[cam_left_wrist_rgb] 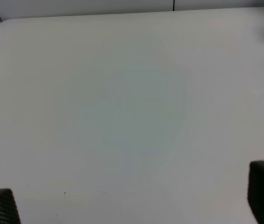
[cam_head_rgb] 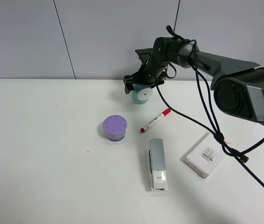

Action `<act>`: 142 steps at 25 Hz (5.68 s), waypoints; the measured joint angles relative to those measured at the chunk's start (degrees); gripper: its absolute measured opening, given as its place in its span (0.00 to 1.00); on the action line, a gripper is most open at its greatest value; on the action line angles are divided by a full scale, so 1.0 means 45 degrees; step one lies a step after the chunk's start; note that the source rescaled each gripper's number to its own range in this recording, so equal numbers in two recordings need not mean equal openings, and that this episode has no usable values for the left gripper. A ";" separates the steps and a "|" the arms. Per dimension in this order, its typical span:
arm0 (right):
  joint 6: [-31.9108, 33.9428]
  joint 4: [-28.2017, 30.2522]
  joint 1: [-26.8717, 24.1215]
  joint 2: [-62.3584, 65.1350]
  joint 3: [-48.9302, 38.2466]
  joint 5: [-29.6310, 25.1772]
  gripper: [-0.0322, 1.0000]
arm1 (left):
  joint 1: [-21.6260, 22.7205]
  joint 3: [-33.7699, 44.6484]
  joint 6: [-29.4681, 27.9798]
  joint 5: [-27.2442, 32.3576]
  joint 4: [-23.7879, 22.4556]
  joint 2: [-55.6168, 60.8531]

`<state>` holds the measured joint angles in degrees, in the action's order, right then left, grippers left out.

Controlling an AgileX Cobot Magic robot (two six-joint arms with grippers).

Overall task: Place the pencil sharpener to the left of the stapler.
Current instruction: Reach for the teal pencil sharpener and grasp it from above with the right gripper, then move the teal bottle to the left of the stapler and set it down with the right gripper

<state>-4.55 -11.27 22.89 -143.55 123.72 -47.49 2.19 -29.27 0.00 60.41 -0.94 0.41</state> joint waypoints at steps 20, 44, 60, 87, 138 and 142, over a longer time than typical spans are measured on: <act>0.0317 0.0001 0.0000 -0.0239 0.0000 -0.0024 0.03 | 0.0000 0.0000 0.0000 0.0000 0.0000 0.0000; 0.0317 -0.0160 0.0043 0.0482 0.0000 -0.0140 0.03 | 0.0000 0.0000 0.0000 0.0000 0.0000 0.0000; 0.0317 0.0130 0.3118 0.3420 0.0000 -0.2106 0.03 | 0.0000 0.0000 0.0000 0.0000 0.0000 0.0000; 0.0855 0.1154 0.7189 0.4867 0.0000 -0.5081 0.03 | 0.0000 0.0000 0.0000 0.0000 0.0000 0.0000; 0.7826 0.2428 0.6768 0.9494 -1.5181 0.3860 0.03 | 0.0000 0.0000 0.0000 0.0000 0.0000 0.0000; 0.7826 0.2165 0.6768 0.9397 -1.5185 0.4609 0.03 | 0.0000 0.0000 0.0000 0.0000 0.0000 0.0000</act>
<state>30.67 -1.52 53.35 -101.26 55.38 -26.75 2.19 -29.27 0.00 60.41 -0.94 0.41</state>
